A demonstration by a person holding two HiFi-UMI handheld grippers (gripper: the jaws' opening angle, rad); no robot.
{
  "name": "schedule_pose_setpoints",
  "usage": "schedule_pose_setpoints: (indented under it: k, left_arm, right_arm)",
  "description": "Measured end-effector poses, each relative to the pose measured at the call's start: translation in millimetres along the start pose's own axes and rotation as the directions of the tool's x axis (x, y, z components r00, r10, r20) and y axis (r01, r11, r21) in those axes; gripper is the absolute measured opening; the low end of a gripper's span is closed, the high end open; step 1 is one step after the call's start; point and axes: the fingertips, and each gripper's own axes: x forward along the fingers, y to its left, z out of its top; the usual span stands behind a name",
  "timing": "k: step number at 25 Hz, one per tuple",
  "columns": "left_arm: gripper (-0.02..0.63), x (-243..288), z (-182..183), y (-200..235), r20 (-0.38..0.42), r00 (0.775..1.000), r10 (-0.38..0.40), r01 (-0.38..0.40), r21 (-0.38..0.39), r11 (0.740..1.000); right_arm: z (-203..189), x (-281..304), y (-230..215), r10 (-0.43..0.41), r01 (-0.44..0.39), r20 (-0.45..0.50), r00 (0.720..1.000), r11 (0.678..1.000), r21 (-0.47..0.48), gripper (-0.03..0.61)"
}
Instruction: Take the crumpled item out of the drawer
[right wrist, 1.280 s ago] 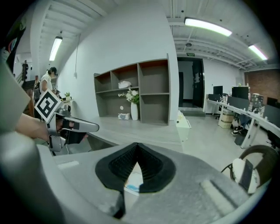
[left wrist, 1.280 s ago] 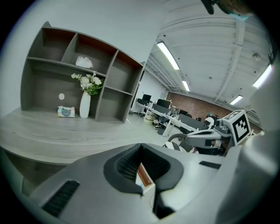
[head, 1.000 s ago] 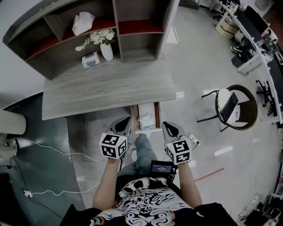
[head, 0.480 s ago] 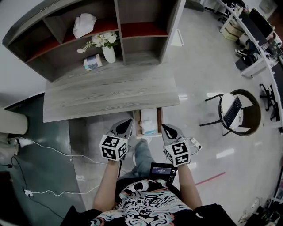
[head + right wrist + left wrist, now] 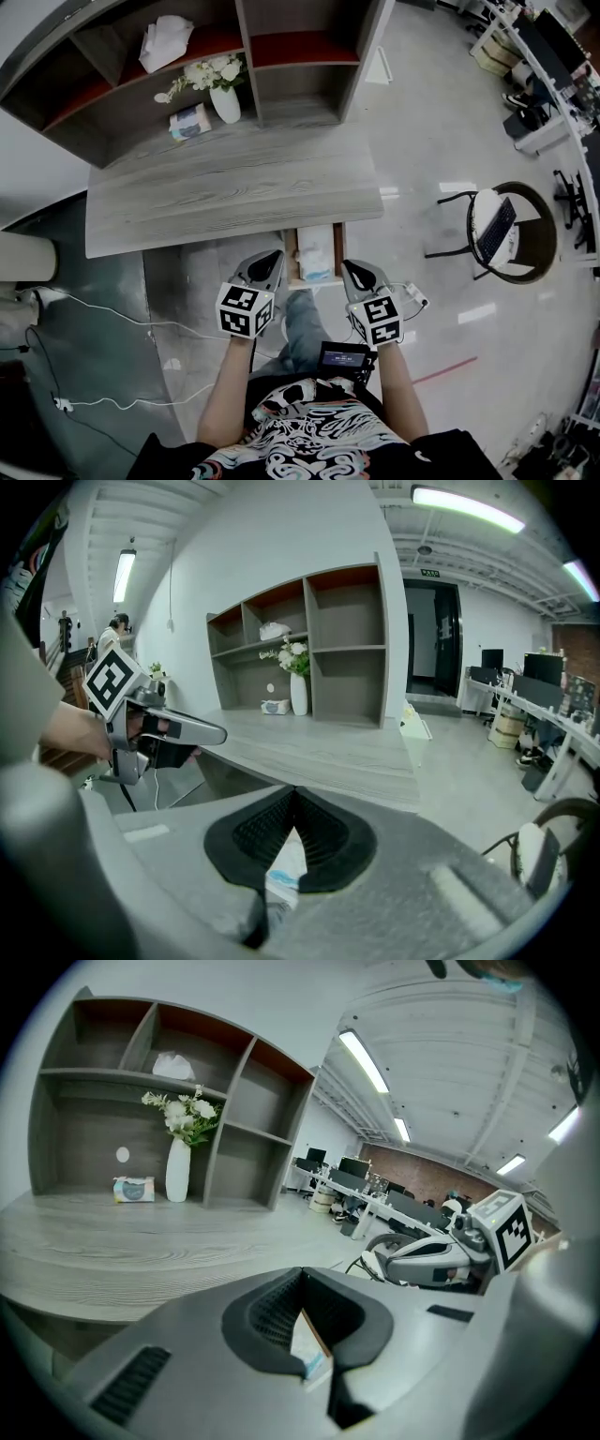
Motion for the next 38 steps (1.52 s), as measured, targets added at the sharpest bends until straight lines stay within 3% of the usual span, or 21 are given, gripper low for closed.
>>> schedule_pose_setpoints:
  k: [7, 14, 23, 38]
  left_arm:
    - [0.003, 12, -15, 6, -0.044, 0.999, 0.002, -0.003, -0.016, 1.0]
    - [0.003, 28, -35, 5, -0.129, 0.992, -0.001, 0.004, 0.029, 1.0]
    - [0.003, 50, -65, 11, -0.204, 0.979, -0.004, 0.004, 0.002, 1.0]
    - [0.003, 67, -123, 23, -0.347, 0.938, -0.003, -0.014, -0.048, 0.999]
  right_arm:
    - [-15, 14, -2, 0.024, -0.024, -0.051, 0.998, 1.0, 0.007, 0.005]
    - [-33, 32, -8, 0.044, -0.048, -0.127, 0.991, 0.998, -0.032, 0.005]
    - [-53, 52, -7, 0.089, -0.099, -0.181, 0.979, 0.994, -0.047, 0.005]
    - [-93, 88, -3, 0.176, -0.19, -0.336, 0.925, 0.982, -0.012, 0.005]
